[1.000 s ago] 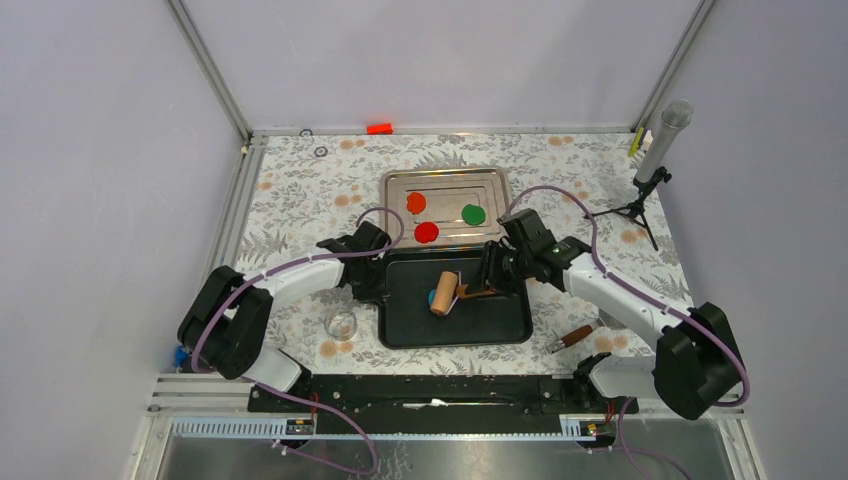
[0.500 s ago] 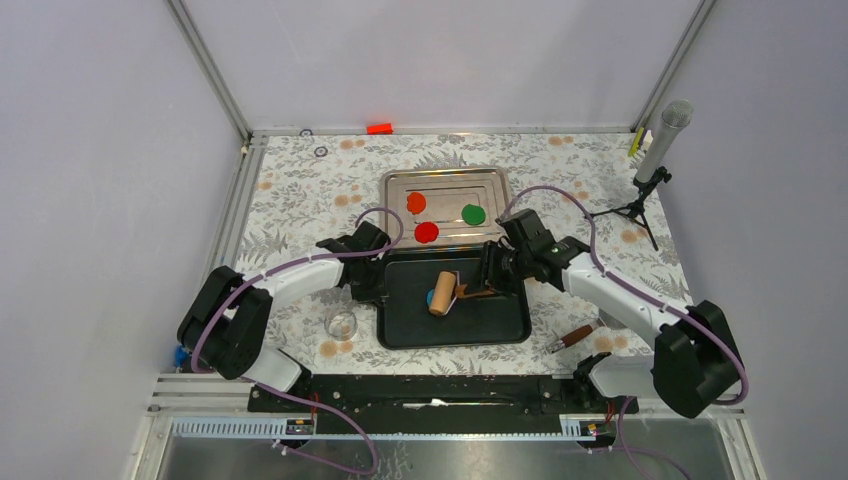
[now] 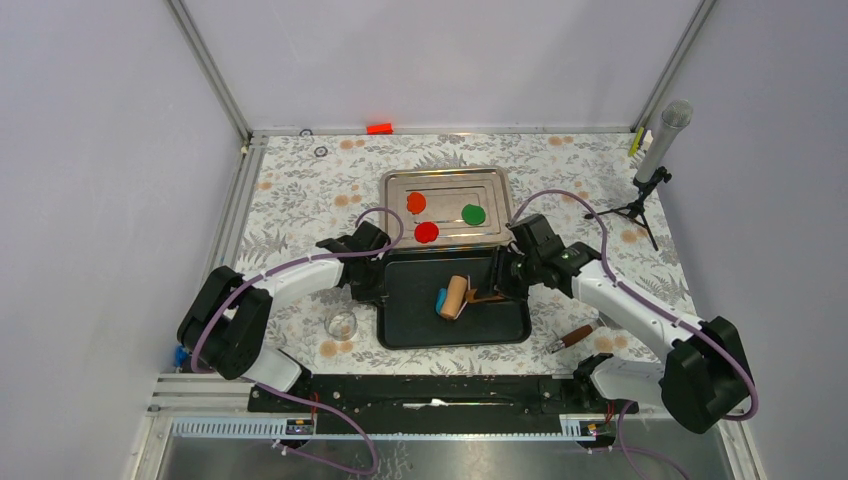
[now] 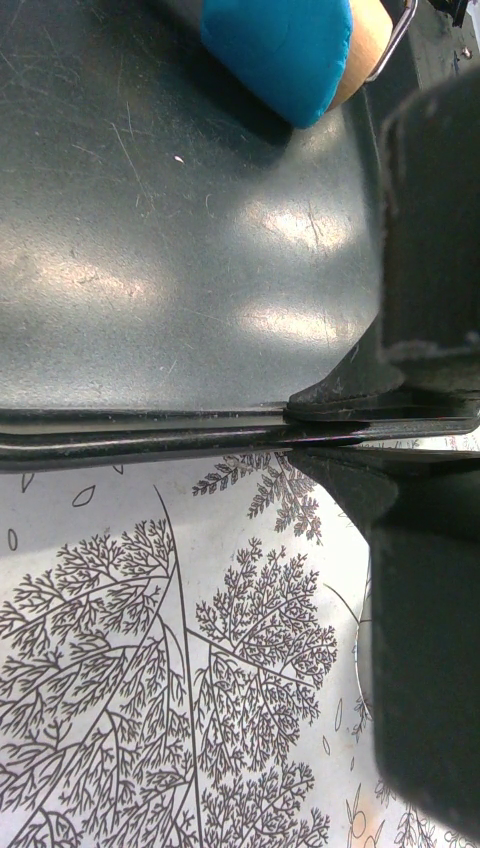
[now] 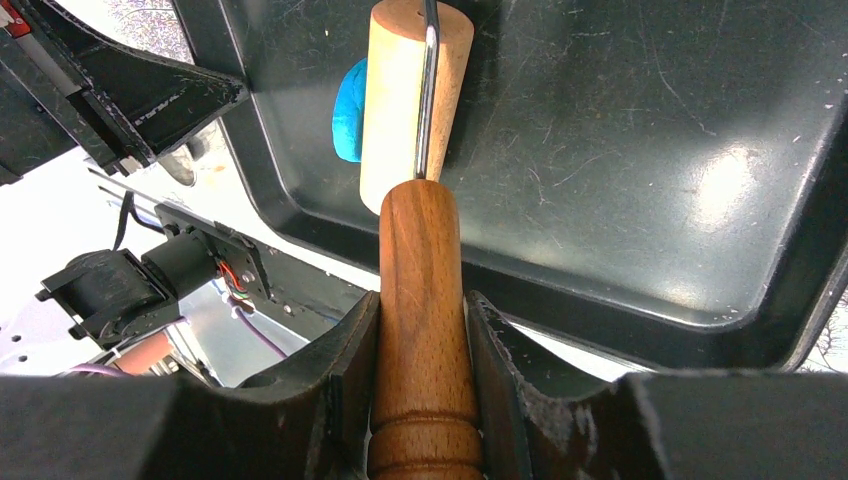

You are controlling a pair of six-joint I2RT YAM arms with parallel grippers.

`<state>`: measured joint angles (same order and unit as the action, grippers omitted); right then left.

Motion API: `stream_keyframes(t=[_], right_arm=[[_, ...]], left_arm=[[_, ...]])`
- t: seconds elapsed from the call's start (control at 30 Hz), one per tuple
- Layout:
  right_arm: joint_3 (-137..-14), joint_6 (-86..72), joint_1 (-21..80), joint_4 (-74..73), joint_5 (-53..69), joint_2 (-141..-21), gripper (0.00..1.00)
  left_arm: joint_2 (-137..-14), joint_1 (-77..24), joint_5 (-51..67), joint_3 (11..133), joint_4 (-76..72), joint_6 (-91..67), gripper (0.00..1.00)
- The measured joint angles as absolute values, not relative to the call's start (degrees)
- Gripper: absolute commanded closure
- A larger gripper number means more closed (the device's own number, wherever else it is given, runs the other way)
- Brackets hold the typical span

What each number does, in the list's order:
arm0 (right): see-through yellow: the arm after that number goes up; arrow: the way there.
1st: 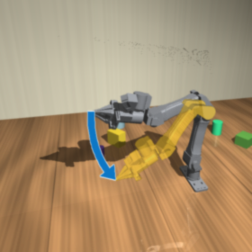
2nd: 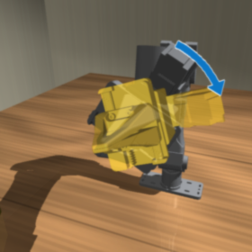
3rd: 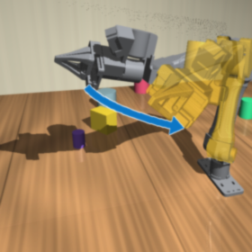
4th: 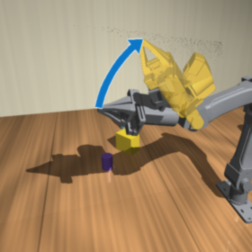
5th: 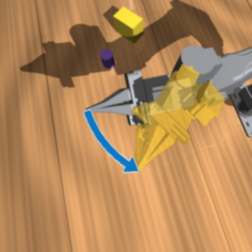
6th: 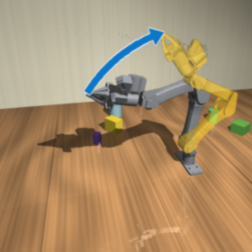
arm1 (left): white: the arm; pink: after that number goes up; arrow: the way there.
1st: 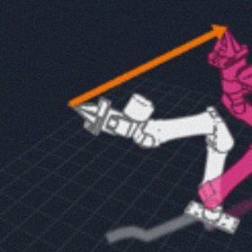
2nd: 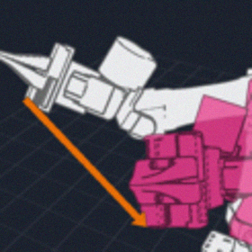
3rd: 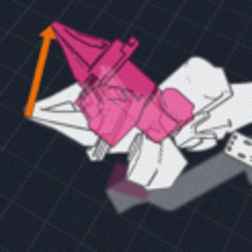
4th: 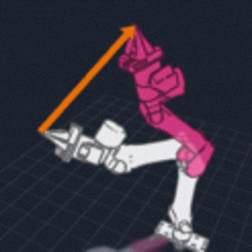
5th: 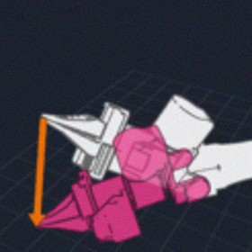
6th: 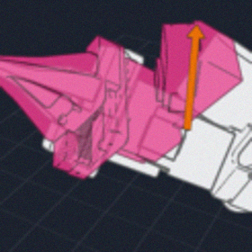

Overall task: Roll out the dumpling wrappers from the dough
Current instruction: Flatten out the dough on the work surface.

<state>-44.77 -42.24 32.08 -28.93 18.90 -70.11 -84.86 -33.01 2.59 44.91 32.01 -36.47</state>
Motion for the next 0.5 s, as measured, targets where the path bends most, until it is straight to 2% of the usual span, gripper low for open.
stream_keyframes(t=[0.5], right_arm=[[-49.0, -42.2, 31.8, -28.8, 21.0, -76.4, 1.00]], left_arm=[[-84.9, -32.9, 2.4, 45.0, 32.2, -36.3, 1.00]])
